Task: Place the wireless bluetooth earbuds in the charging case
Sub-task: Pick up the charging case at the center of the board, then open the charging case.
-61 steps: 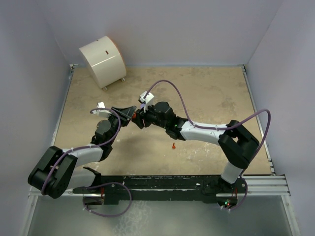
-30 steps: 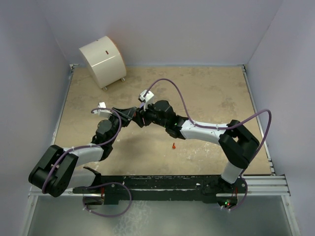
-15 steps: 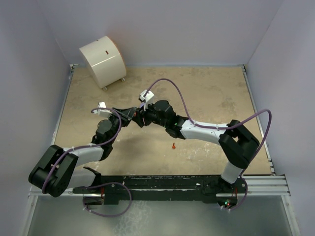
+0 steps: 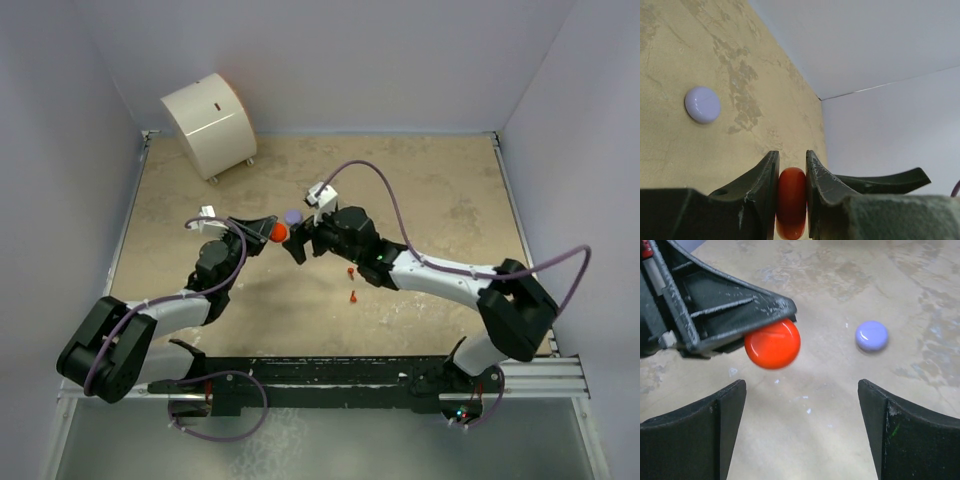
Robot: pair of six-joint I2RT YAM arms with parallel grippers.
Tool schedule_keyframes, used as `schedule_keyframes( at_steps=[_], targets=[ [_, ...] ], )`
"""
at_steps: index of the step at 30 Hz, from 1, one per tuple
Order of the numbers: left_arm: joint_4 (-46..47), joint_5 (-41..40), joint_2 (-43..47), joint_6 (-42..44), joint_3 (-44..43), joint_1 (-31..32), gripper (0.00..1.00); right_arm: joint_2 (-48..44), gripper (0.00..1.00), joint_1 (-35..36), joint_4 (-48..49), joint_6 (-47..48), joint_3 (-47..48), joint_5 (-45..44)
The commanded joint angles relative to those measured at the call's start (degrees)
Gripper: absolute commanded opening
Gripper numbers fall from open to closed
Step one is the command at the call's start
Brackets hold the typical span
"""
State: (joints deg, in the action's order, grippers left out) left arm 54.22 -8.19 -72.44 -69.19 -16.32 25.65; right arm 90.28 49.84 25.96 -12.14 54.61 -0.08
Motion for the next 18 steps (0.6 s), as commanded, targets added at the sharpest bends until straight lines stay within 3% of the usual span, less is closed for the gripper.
schedule_keyframes(
  at_steps=[1,7,18],
  targets=[
    [0.89,-1.04,1.69,1.25,-2.5,0.37,0.0,-9.91,0.97,-1.24,0.31,-1.61,-4.88,-4.38],
    [1.7,-0.89,1.3,0.6,-2.34,0.37,0.0,-13.62,1.0,-1.76,-0.2,-1.94,-7.18,-7.91],
    [3.05,-0.79,0.47,-0.32,-2.64,0.37,0.0,-7.89,0.96,-1.61,0.04,0.12,-3.28,-3.12]
  ],
)
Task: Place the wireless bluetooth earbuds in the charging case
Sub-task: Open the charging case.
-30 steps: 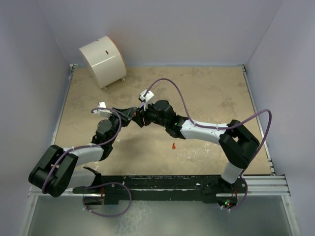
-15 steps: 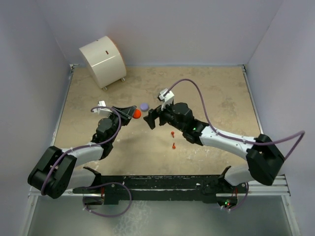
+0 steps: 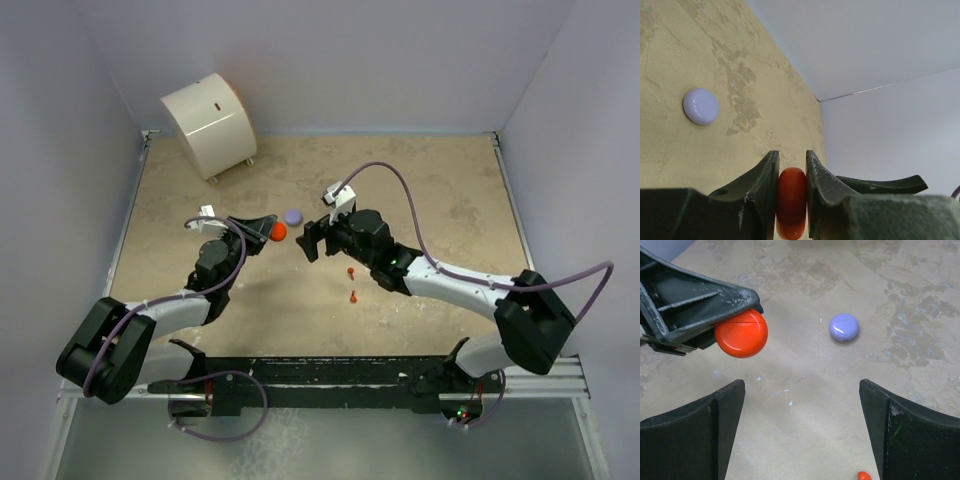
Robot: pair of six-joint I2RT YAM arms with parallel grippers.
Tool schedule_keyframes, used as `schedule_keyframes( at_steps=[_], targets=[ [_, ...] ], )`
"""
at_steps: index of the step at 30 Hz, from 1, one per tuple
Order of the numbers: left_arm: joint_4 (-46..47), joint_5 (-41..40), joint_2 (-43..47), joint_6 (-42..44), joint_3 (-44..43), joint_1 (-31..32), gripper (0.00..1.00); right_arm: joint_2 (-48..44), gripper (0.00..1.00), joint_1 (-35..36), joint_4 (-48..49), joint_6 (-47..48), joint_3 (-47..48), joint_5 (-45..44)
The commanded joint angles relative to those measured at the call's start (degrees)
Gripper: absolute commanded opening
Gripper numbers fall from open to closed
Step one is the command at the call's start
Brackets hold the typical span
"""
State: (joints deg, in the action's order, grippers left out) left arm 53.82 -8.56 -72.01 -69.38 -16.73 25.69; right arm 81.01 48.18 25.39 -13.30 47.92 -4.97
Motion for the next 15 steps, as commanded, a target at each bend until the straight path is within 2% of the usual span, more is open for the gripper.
schedule_keyframes(
  at_steps=[1,15],
  targets=[
    [3.4,-0.41,-0.16,-0.19,-2.33,0.32,0.0,2.02,0.96,0.13,0.63,1.4,3.49,2.6],
    [4.51,0.43,-1.84,-1.21,-3.27,0.49,0.0,7.02,0.9,1.7,0.9,1.96,10.22,6.75]
  ],
)
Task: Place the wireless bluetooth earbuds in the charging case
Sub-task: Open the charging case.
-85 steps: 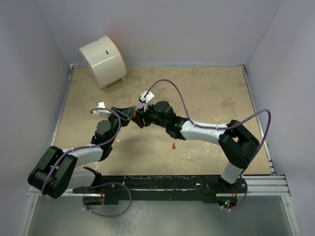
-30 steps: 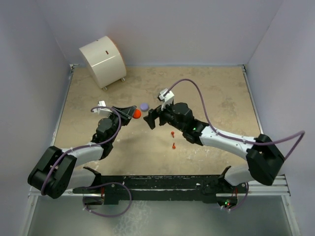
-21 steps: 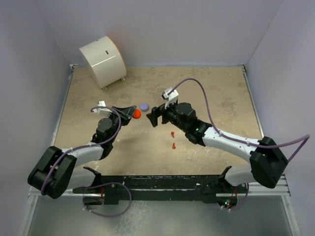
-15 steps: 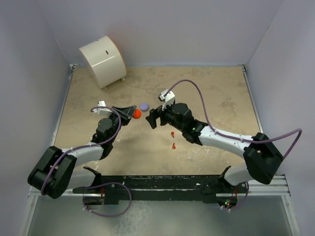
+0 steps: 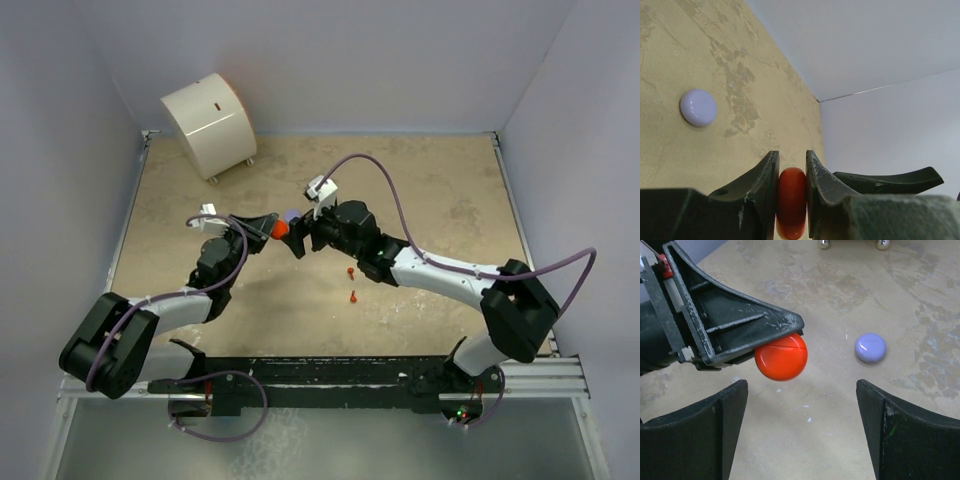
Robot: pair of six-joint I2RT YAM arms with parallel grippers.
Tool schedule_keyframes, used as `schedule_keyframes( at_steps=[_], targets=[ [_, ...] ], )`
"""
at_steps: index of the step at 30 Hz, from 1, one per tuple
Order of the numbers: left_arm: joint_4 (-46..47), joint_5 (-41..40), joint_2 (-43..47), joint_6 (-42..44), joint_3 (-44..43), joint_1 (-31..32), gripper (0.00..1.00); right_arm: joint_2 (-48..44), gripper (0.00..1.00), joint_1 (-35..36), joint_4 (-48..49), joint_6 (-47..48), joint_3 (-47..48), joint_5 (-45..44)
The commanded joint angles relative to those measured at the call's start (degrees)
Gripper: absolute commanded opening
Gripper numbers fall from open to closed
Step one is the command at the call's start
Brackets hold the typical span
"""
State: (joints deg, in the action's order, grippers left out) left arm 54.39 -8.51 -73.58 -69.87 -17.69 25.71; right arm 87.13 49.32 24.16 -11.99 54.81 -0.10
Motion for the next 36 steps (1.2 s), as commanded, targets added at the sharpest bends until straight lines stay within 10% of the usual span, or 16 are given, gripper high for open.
schedule_keyframes(
  at_steps=[1,19,36],
  targets=[
    [4.07,0.4,-0.34,-0.79,-2.35,0.48,0.0,1.3,0.9,0.66,2.18,0.6,3.62,2.0],
    [10.03,-4.39,-0.16,-6.28,-0.11,0.56,0.0,-2.4,0.78,-9.4,25.01,-24.75,-9.84,20.27],
    [35.46,-4.84,-18.57,-12.36,-1.89,3.66,0.0,8.03,0.66,-16.34,52.99,-48.83,-15.2,36.93]
  ],
)
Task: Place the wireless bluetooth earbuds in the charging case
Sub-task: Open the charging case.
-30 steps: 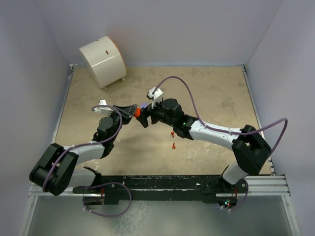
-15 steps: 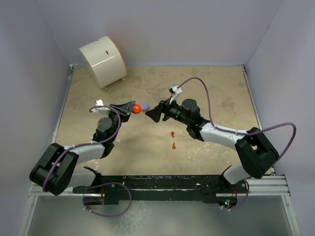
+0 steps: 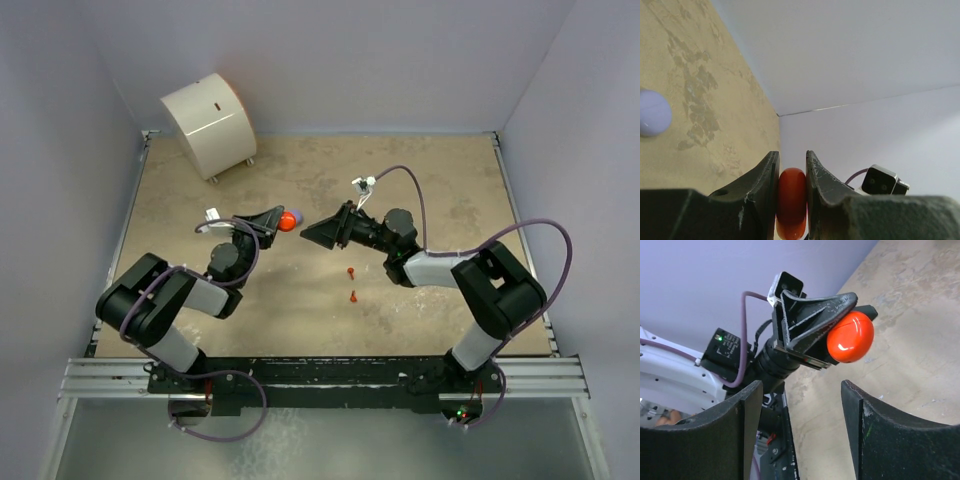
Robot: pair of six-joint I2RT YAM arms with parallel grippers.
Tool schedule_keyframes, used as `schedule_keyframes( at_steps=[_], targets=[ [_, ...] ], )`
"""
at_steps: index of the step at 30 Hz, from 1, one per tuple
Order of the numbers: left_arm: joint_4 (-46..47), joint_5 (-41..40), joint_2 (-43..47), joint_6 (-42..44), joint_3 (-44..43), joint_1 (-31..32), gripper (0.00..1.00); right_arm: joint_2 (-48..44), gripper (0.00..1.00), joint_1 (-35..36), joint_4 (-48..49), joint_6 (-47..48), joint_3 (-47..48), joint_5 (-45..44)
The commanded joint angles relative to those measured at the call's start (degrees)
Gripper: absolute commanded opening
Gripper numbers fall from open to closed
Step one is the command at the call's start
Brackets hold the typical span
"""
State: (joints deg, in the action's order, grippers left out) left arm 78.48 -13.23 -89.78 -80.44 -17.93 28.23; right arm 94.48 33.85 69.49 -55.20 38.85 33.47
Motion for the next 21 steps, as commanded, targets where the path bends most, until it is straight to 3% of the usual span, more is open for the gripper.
schedule_keyframes(
  at_steps=[1,14,21],
  targets=[
    [11.81,-0.23,-2.38,-1.84,-1.7,1.21,0.0,0.99,0.65,-1.19,7.89,-6.28,0.71,3.57],
    [7.26,-0.23,1.88,0.48,-3.25,4.24,0.0,6.45,0.64,-3.19,11.04,-9.1,2.43,5.23],
    [6.4,-1.36,2.26,1.13,-3.17,6.49,0.0,7.48,0.58,-3.26,11.82,-9.13,4.02,6.25]
  ],
)
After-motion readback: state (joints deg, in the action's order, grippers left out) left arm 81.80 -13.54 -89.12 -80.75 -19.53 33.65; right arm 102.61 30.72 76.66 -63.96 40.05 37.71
